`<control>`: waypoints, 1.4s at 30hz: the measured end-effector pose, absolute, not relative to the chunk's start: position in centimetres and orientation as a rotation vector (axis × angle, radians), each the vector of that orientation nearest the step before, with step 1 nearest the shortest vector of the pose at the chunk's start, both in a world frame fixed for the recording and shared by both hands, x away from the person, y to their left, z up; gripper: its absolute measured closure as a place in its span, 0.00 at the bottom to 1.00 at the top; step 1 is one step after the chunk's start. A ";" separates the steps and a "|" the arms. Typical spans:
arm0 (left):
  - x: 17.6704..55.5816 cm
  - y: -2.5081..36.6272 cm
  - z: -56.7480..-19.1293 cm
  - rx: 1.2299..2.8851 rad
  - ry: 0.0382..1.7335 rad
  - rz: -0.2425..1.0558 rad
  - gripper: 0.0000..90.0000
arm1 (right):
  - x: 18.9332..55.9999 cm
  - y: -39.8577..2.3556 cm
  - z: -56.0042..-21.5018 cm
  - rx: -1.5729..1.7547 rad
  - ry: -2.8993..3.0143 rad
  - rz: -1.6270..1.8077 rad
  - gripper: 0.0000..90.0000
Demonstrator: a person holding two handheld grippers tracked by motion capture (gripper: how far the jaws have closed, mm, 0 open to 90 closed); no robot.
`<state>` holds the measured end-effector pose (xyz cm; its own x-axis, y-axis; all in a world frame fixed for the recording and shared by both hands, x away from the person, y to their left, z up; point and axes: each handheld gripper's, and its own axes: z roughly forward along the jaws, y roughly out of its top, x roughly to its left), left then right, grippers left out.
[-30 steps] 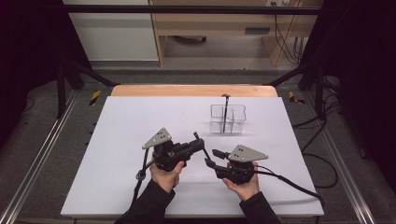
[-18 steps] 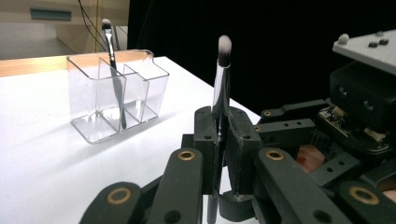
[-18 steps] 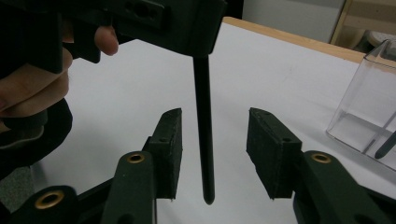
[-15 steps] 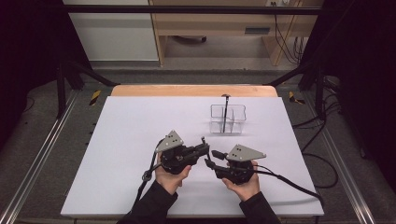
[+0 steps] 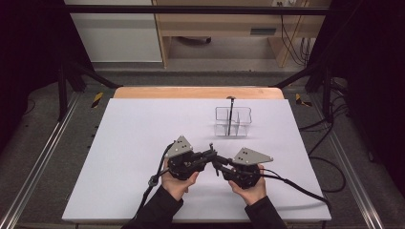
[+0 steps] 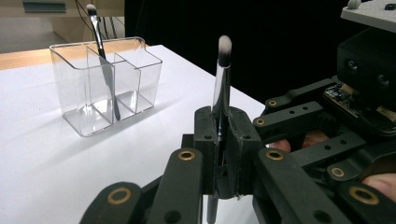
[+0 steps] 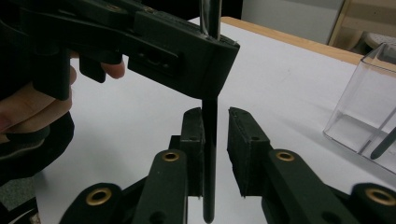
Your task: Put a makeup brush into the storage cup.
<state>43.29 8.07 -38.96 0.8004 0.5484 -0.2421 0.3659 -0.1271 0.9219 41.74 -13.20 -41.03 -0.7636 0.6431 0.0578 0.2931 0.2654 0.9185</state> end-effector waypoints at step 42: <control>43.2 15.1 -39.3 1.834 0.720 0.323 0.32 | 42.6 -14.3 -41.1 0.944 2.152 1.462 0.93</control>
<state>43.22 15.11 -39.32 0.7794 0.6152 -0.1186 0.3206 -0.2290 0.9191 42.57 -14.31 -41.15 -0.7061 0.7052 0.0638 0.3191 0.2365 0.9177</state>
